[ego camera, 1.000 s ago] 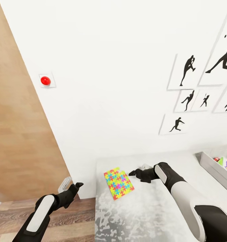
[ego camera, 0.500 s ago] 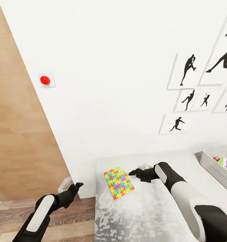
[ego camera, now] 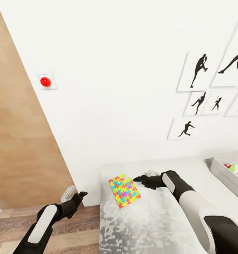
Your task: Put all the toys in the child's room - the three board games (two on the bed and one on the table), the two jigsaw puzzles on the table, and the tennis ball on the table - inside the toy box on the table in the child's room.
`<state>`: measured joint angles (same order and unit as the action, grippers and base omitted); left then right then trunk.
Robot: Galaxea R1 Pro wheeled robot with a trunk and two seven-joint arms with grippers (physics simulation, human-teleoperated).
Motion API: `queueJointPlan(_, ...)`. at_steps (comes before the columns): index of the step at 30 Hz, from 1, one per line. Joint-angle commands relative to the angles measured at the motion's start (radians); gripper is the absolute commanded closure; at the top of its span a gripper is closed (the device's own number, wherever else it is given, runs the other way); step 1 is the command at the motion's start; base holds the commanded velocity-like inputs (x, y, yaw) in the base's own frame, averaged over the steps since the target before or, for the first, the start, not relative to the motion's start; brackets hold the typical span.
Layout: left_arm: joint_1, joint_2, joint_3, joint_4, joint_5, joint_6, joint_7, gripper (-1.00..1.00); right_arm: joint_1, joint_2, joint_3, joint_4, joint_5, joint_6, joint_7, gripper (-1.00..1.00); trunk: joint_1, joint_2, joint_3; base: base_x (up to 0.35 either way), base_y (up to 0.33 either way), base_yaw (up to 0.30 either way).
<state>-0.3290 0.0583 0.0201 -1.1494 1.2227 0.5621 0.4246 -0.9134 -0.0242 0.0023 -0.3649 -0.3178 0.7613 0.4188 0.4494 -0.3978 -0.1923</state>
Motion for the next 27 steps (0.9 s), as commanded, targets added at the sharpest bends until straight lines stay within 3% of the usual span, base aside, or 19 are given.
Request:
queueJointPlan(1, -0.001, 0.000, 0.001, -0.001, 0.011, 0.002, 0.009, -1.00, -0.001, 0.000, 0.001, 0.000, 0.001, -0.002, 0.011, -1.00, 0.001, -0.002, -0.004, 0.000, 0.000, 0.000)
queueJointPlan(27, -0.001, -0.001, 0.001, 0.005, -0.001, 0.002, 0.009, -1.00, 0.001, -0.001, 0.005, 0.002, 0.003, -0.032, 0.044, -1.00, 0.001, -0.002, -0.044, 0.000, 0.000, 0.000)
